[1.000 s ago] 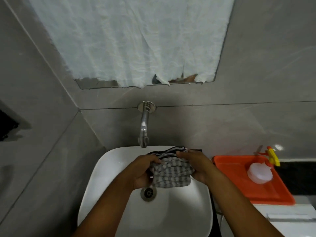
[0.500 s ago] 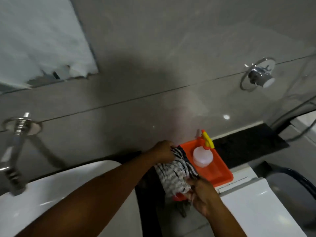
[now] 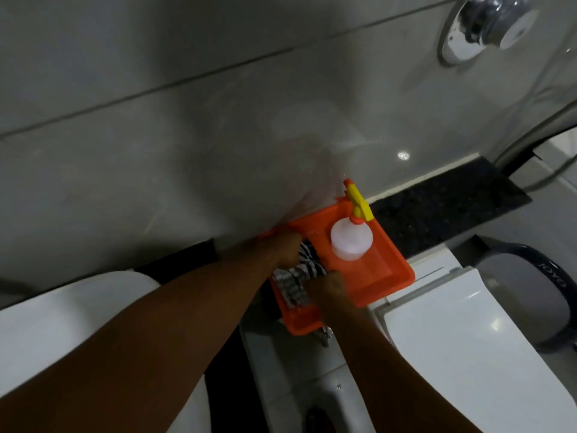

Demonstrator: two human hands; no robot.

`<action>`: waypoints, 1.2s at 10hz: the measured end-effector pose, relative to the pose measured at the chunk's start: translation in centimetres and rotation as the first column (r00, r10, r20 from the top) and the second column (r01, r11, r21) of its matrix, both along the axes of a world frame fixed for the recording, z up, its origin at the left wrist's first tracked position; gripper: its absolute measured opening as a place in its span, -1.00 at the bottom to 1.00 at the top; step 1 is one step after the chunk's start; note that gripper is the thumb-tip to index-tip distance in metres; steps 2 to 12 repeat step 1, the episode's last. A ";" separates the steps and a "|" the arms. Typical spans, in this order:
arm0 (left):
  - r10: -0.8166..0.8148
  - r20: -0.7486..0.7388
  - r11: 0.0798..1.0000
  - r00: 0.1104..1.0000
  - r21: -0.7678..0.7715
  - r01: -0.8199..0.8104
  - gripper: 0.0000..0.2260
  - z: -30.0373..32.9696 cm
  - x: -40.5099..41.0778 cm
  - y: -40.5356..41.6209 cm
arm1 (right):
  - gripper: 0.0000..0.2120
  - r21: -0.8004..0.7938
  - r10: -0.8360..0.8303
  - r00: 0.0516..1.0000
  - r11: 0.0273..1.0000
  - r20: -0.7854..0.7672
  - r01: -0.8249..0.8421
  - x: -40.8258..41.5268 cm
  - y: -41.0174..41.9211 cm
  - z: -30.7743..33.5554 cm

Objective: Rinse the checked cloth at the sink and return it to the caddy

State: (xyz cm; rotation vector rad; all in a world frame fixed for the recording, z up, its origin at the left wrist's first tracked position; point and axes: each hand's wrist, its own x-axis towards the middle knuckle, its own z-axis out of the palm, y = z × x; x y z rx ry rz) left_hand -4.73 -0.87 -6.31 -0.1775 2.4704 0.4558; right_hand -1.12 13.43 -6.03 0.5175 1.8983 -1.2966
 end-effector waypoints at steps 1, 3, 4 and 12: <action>0.015 -0.047 0.999 0.999 -0.047 -0.017 -0.63 1.8 0.9 -0.1 | -0.66 0.079 0.111 0.983 0.992 -0.144 -0.101 0.1 -0.9 1.6; 0.015 -0.047 0.999 0.999 -0.047 -0.017 -0.63 1.8 0.9 -0.1 | -0.66 0.079 0.111 0.983 0.992 -0.144 -0.101 0.1 -0.9 1.6; 0.015 -0.047 0.999 0.999 -0.047 -0.017 -0.63 1.8 0.9 -0.1 | -0.66 0.079 0.111 0.983 0.992 -0.144 -0.101 0.1 -0.9 1.6; 0.015 -0.047 0.999 0.999 -0.047 -0.017 -0.63 1.8 0.9 -0.1 | -0.66 0.079 0.111 0.983 0.992 -0.144 -0.101 0.1 -0.9 1.6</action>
